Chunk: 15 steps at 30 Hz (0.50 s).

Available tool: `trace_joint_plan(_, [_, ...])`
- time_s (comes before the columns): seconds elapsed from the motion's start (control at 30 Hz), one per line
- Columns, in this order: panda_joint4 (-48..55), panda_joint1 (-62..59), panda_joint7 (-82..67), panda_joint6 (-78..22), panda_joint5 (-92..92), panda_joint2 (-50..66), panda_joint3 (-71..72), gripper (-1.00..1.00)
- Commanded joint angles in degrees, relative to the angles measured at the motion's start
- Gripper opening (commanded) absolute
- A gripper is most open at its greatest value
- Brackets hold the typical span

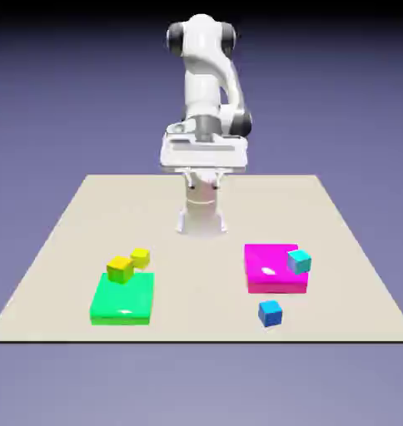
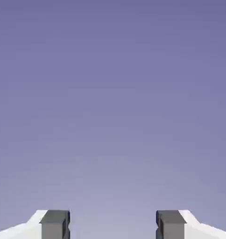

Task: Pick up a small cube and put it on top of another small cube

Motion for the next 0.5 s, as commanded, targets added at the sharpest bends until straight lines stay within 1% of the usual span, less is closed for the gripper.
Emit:
trace_joint_plan(0.0, [-0.17, 0.20, -0.18, -1.52, -2.50, 1.30, -0.52, 0.00])
trace_joint_plan(0.47, [-2.50, 3.05, -2.63, -22.70, -37.38, 19.55, -7.85, 0.00])
